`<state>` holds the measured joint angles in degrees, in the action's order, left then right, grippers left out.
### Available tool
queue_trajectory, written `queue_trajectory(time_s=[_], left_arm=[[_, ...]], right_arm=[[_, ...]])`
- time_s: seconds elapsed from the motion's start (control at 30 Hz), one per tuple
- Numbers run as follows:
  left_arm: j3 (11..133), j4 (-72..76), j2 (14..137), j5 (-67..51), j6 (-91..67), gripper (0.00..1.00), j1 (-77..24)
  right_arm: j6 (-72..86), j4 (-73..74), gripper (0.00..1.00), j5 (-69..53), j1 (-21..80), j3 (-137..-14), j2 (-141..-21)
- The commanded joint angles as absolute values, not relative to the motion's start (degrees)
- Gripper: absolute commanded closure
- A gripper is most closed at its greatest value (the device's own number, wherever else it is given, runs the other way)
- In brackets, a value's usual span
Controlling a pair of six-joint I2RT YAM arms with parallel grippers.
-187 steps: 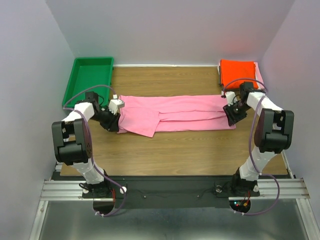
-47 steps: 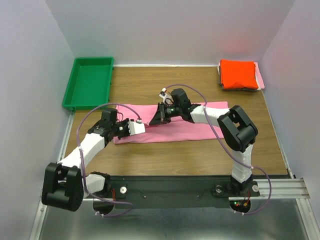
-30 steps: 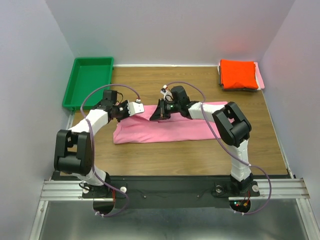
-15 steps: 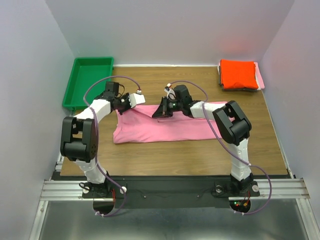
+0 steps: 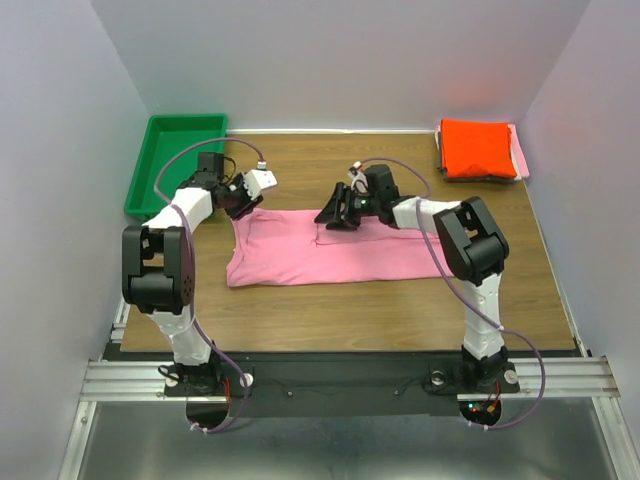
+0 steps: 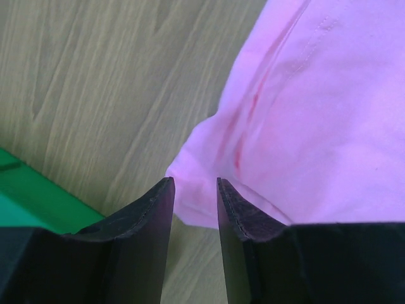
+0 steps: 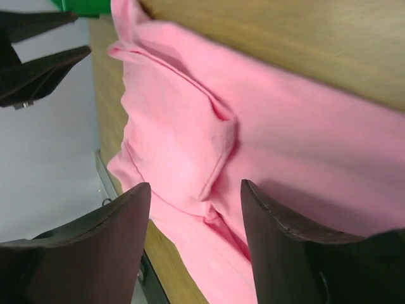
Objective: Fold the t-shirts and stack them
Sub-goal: Fold the tshirt
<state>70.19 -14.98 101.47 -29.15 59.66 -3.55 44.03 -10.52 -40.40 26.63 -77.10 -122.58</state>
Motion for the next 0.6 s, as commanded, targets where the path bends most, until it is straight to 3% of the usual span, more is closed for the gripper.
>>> queue_trajectory(time_s=[0.0,0.27,0.37,0.57], left_arm=[[71.81,-16.44,95.54,-32.08,52.48,0.55,-2.11],[66.53,-14.68,93.6,-34.37,41.59,0.58,-3.34],[65.83,-14.24,95.18,-34.98,36.31,0.59,-3.34],[61.62,-13.62,96.24,-31.82,31.47,0.59,-5.45]], right_arm=[[36.6,-6.53,0.34,-39.55,22.16,-79.19,-116.03],[16.81,10.53,0.61,-35.79,15.56,-73.22,-106.62],[5.41,22.72,0.62,-31.39,13.1,-73.3,-104.86],[-6.22,29.17,0.62,-22.86,8.0,-69.7,-103.1]])
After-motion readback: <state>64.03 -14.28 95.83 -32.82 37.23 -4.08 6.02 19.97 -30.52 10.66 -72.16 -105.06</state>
